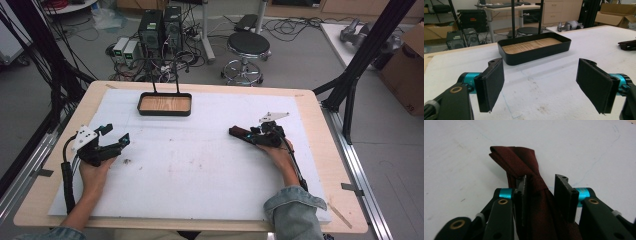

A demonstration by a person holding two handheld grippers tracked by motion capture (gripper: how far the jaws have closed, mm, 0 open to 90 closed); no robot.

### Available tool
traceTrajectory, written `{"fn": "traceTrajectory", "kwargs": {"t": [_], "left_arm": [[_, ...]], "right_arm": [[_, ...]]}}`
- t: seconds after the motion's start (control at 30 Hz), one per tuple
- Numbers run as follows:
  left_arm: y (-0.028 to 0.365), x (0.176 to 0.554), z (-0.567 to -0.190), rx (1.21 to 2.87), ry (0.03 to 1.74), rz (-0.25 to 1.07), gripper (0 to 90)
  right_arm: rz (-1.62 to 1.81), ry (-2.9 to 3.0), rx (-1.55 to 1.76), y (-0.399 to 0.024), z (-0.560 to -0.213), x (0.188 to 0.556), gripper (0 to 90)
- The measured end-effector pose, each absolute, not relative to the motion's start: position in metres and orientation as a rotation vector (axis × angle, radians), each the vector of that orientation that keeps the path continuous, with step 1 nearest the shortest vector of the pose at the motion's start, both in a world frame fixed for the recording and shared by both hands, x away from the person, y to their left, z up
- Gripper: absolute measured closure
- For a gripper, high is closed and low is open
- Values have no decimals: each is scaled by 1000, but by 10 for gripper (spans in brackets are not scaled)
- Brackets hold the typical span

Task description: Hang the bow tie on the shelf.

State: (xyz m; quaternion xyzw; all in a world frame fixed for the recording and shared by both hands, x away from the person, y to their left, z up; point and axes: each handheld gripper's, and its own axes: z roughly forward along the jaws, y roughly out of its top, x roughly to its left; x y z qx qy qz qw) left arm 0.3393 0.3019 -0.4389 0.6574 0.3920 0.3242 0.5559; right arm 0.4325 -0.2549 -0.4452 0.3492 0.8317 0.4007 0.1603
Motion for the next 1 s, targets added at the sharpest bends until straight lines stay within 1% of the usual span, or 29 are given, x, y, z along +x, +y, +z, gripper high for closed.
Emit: {"fn": "traceTrajectory", "kwargs": {"t": [0.23,0.5,0.8,0.83,0.9,1.0], "left_arm": [[302,339,-439,1555,926,768,229],[301,339,-439,1561,926,775,230],[300,340,-439,1554,929,774,230],[301,340,-439,1556,927,773,230],[301,340,-439,1555,930,773,230],[301,340,-439,1556,927,773,230]], "right_arm": [[1132,2356,973,-251,-439,429,722],[1171,2307,888,-239,-422,422,729],[1248,2243,833,-215,-391,422,729],[1263,2235,823,-207,-381,426,729],[1279,2223,822,-203,-376,427,730],[1353,2179,784,-186,-358,434,729]]}}
